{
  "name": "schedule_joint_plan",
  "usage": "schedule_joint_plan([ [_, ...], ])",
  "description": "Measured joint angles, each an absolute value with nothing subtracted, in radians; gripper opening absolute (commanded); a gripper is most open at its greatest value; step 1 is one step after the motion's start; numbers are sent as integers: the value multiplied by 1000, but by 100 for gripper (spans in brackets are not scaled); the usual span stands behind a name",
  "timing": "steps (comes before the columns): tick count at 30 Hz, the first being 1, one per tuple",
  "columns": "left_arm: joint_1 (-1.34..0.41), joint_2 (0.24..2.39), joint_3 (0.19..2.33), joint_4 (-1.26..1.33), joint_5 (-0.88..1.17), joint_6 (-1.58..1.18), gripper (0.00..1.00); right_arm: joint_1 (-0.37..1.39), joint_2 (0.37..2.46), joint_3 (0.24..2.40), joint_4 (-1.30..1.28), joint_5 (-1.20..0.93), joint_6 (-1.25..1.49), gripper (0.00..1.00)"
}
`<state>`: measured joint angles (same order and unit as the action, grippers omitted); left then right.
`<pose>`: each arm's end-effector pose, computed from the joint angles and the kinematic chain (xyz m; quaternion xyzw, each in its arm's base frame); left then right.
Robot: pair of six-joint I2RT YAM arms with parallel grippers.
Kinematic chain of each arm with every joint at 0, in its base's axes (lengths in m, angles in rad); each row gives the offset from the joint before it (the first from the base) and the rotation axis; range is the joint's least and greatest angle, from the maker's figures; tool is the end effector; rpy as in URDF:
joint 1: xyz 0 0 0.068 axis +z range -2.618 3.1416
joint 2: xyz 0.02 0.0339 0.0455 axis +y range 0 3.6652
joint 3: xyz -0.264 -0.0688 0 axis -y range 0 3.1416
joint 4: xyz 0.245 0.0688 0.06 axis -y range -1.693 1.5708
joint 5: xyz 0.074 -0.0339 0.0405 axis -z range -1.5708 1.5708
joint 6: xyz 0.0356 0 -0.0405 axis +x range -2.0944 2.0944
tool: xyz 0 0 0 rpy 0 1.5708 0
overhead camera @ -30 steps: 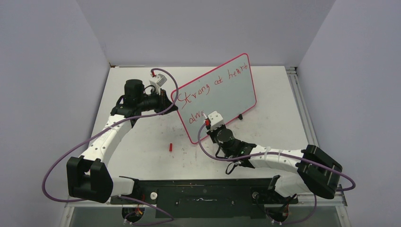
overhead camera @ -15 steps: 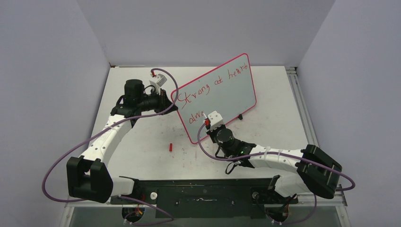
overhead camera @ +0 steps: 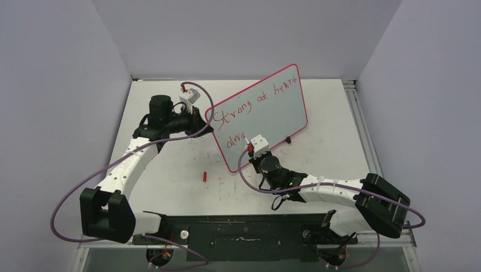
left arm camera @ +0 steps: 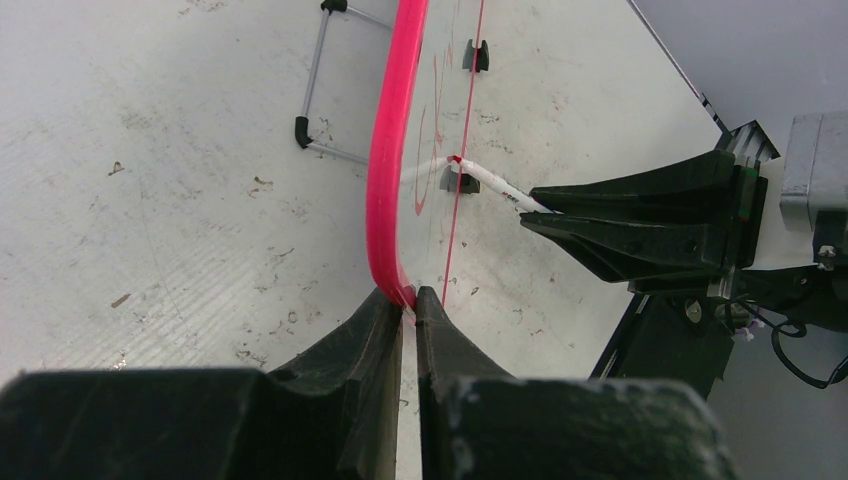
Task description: Write a sentence on the whiteboard
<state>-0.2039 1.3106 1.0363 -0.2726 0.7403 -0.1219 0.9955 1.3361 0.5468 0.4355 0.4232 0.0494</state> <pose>0.2790 -0.0822 0.3079 0.2104 0.8048 -0.3853 0.3995 0.1611 0.2216 0.2017 -0.2586 0.7688 0.1295 0.5703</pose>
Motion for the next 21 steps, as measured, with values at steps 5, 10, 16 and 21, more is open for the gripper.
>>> schedule_joint_plan([
  [5, -204, 1311, 1036, -273, 740, -122, 0, 995, 1336, 545, 435, 426, 53, 5],
  [10, -204, 1311, 1036, -273, 740, -122, 0, 995, 1336, 545, 435, 438, 53, 5],
  [16, -204, 1311, 1036, -273, 740, -122, 0, 987, 1336, 550, 434, 449, 38, 5],
  [21, -204, 1310, 1036, -273, 741, -122, 0, 983, 1331, 556, 433, 453, 31, 5],
])
